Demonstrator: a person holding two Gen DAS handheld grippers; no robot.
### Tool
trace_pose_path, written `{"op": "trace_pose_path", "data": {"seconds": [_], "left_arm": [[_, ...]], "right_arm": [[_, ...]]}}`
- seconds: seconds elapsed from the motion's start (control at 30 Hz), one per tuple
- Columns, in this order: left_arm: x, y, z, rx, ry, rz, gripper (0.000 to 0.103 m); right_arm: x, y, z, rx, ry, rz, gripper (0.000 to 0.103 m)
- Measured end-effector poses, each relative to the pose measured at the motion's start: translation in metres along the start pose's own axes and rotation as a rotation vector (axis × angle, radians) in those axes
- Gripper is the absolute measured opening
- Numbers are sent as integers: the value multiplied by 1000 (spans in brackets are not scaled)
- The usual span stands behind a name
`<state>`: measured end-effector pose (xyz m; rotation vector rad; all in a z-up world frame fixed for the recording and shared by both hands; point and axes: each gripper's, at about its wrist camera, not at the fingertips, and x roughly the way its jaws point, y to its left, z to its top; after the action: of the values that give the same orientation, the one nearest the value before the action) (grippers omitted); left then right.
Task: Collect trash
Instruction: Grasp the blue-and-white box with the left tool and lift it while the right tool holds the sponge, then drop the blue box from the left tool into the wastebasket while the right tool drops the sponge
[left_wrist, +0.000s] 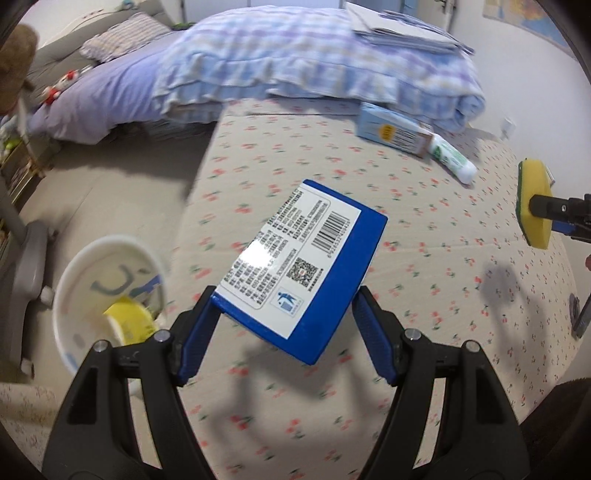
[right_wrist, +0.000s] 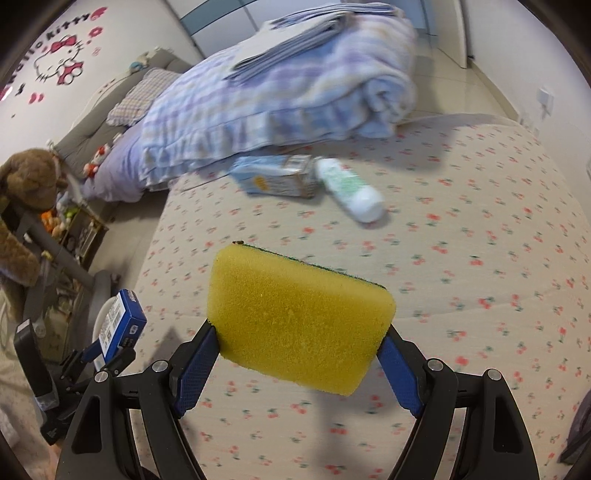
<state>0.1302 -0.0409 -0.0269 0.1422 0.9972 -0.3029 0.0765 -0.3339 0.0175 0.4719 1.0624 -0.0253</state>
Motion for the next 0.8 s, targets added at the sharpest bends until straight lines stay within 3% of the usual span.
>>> {"op": "trace_pose_path", "data": {"seconds": [0.8], "left_arm": [[-23, 155, -48, -294, 25, 137, 74]], "right_arm": [[74, 180, -34, -254, 100, 100, 84]]}}
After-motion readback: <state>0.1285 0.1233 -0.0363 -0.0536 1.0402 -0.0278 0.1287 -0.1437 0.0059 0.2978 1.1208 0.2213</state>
